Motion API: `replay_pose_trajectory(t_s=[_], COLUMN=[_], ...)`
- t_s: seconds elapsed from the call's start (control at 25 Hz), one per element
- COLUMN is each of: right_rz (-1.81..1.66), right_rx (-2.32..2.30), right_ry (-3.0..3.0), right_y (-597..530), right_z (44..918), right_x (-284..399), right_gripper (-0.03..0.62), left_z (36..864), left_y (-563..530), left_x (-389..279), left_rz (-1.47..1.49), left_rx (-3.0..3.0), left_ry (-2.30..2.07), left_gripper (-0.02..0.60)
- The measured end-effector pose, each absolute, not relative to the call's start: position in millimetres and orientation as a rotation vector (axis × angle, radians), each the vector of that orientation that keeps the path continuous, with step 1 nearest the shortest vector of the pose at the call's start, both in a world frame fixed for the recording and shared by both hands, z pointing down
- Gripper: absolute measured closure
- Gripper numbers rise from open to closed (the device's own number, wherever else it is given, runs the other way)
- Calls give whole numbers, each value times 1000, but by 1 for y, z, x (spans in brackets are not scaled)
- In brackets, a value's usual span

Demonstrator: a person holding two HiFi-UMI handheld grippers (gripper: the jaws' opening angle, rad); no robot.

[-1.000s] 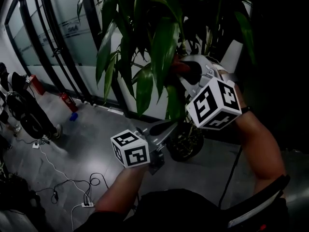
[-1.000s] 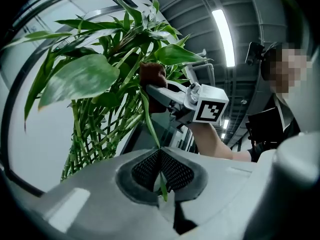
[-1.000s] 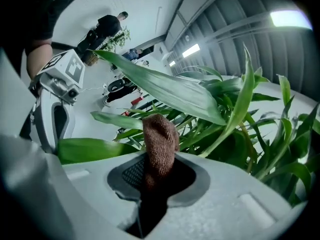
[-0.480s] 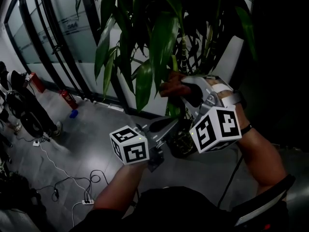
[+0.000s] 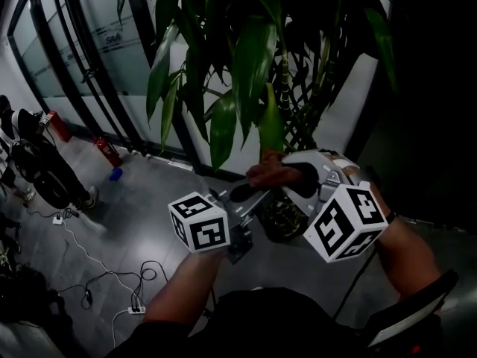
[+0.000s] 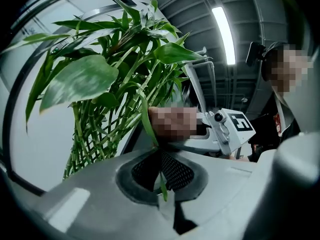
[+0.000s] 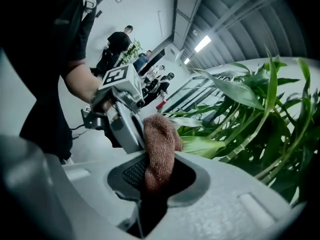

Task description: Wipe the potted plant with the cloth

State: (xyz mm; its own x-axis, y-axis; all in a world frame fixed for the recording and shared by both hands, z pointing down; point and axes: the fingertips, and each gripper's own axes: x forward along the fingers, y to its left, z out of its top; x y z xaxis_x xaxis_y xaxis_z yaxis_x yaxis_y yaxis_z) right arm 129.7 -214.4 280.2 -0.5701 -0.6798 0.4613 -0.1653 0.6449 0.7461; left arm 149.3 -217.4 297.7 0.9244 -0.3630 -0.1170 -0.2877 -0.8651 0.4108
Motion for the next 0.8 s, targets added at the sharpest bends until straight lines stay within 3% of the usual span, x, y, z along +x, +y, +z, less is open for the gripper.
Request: replay_pose_trajectory(t_s=[0.24, 0.56, 0.8], right_rz=[-779, -1076, -1150], right_rx=[543, 961, 1027], right_ry=[-2109, -2007, -1955], right_y=[-201, -260, -280], right_z=[279, 197, 200], right_x=[134, 145, 139], right_gripper=[530, 530, 530], left_z=[299, 296, 296], left_y=[-219, -217, -217], left_x=[149, 152, 153], left_rz=[-272, -281, -283], left_rx=[2688, 2693, 2693], left_ry=[-481, -479, -481], left_gripper=[563, 563, 563])
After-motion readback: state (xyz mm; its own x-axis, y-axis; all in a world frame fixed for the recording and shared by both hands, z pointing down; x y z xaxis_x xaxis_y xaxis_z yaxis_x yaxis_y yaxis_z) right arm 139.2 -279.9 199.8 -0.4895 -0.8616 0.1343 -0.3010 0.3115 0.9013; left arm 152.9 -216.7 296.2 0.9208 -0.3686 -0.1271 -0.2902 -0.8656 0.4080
